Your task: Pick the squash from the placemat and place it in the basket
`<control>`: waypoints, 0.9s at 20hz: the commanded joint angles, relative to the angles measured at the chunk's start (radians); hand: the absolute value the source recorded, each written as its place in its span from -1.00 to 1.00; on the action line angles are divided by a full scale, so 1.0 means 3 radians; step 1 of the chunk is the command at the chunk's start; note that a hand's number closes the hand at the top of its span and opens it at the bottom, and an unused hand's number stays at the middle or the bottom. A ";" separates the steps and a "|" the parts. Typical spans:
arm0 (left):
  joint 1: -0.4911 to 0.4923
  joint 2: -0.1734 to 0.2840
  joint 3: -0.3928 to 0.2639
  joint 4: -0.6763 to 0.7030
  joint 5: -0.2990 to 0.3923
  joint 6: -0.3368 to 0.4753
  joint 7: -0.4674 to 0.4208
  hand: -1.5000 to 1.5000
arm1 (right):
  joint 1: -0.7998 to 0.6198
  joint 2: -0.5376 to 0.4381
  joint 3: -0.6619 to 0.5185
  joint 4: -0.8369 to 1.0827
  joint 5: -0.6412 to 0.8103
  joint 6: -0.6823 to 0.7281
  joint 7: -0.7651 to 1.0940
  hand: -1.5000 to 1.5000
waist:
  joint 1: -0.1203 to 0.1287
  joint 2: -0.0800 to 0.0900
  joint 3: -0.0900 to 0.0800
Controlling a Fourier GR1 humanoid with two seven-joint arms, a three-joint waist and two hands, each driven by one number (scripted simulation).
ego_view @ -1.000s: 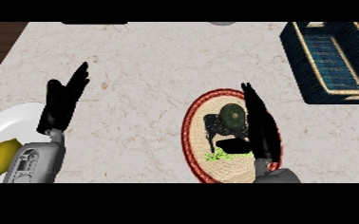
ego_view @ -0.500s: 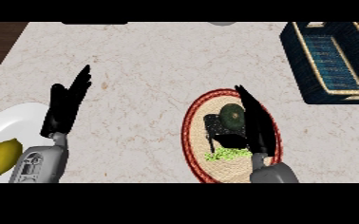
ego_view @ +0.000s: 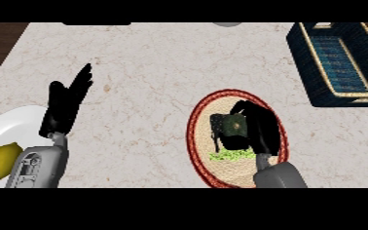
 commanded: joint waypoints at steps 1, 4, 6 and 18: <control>0.0030 0.0054 0.0031 -0.0060 0.0051 -0.0077 -0.0035 0.00 | -0.0588 -0.0182 -0.0108 0.0363 0.0190 0.0551 0.0284 1.00 | 0.0065 0.0020 0.0006; -0.0135 -0.0035 -0.0073 -0.0010 0.0002 -0.0053 0.0005 0.00 | -0.1207 -0.0304 -0.0129 0.0759 0.0253 0.1329 0.0596 1.00 | 0.0167 0.0056 -0.0001; -0.0141 -0.0007 -0.0058 0.0105 -0.0011 -0.0074 -0.0052 0.00 | -0.1544 -0.0364 -0.0139 0.1009 0.0199 0.1731 0.0583 1.00 | 0.0169 0.0066 0.0000; -0.0110 -0.0051 0.0023 0.0127 -0.0012 0.0032 -0.0045 0.00 | -0.2676 0.0007 -0.0772 0.1247 -0.0222 0.1657 0.0602 1.00 | 0.0018 0.0008 0.0008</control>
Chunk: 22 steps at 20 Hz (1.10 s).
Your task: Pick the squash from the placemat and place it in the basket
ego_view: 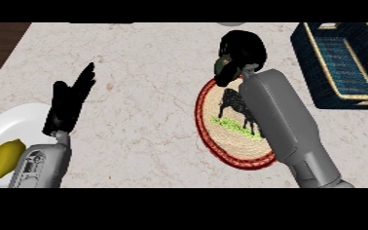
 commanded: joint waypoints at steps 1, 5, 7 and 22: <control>0.0111 0.0133 0.0113 -0.0025 0.0080 -0.0097 0.0001 0.00 | -0.0271 0.0153 -0.0365 -0.0268 -0.0332 -0.0066 0.0126 1.00 | -0.0017 -0.0021 0.0001; 0.0077 0.0030 0.0058 0.0021 0.0039 -0.0024 0.0003 0.00 | -0.0447 0.0195 -0.0669 -0.0672 -0.0591 -0.0268 0.0210 1.00 | -0.0072 -0.0033 0.0002; -0.0064 -0.0006 0.0046 0.0113 -0.0020 0.0054 0.0056 0.00 | -0.0519 0.0257 -0.0575 -0.0980 -0.0697 -0.0368 0.0532 1.00 | -0.0099 -0.0039 0.0000; 0.0051 -0.0041 0.0018 0.0015 -0.0040 0.0046 -0.0019 0.00 | -0.1872 -0.0627 -0.1204 -0.0790 -0.0828 0.0210 0.1240 1.00 | -0.0031 -0.0009 -0.0002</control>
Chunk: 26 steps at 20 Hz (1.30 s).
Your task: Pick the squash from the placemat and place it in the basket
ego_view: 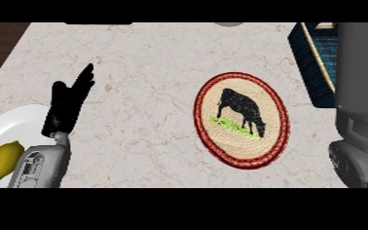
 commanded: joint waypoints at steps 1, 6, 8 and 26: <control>0.0170 -0.0147 -0.0139 -0.0144 -0.0095 0.0094 -0.0040 0.00 | -0.0185 -0.0116 -0.0033 0.0341 0.0124 -0.0272 -0.0029 1.00 | 0.0037 0.0011 -0.0001; 0.0007 -0.0051 -0.0021 0.0115 -0.0081 0.0075 -0.0141 0.00 | -0.0336 -0.0656 0.0197 0.0746 0.0369 0.0340 -0.0090 1.00 | -0.0018 0.0027 -0.0006; -0.0084 0.0052 0.0023 -0.0046 0.0036 -0.0070 0.0094 0.00 | -0.0387 -0.0884 0.0227 0.1035 0.0508 0.0372 -0.0190 1.00 | 0.0035 0.0033 -0.0004; -0.0079 -0.0065 -0.0013 0.0067 -0.0061 0.0054 0.0005 0.00 | 0.0165 -0.1974 0.0081 0.2077 0.0641 0.0177 -0.1736 1.00 | 0.0010 0.0029 0.0003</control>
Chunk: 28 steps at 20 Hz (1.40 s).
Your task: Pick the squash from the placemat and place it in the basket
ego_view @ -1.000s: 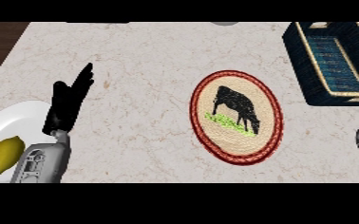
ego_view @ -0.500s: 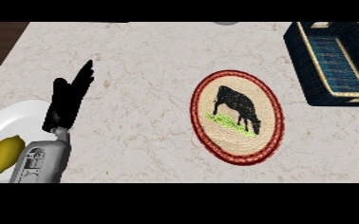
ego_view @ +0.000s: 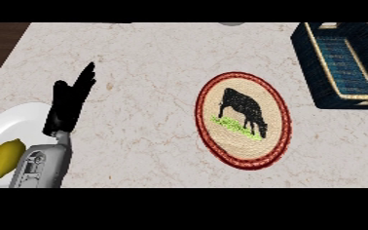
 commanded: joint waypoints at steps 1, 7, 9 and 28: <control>0.0112 0.0025 0.0049 0.0004 0.0048 -0.0043 -0.0104 0.00 | 0.0172 -0.0046 -0.0060 0.0169 -0.0054 -0.0150 -0.0407 1.00 | 0.0010 -0.0003 0.0000; 0.0102 0.0010 0.0020 0.0169 -0.0010 -0.0041 -0.0241 0.00 | 0.0429 -0.0114 -0.0147 0.0474 -0.0055 -0.0431 -0.0754 1.00 | 0.0006 0.0007 0.0000; 0.0061 0.0071 0.0026 -0.0033 0.0032 -0.0108 -0.0026 0.00 | 0.0405 -0.0189 -0.0146 0.0644 -0.0007 -0.0466 -0.0846 1.00 | 0.0035 0.0006 0.0002; 0.0102 0.0001 0.0016 -0.0037 0.0029 -0.0084 -0.0054 0.00 | 0.0747 0.0106 -0.0989 0.0874 -0.0766 -0.1523 -0.1166 -1.00 | 0.0023 0.0002 0.0004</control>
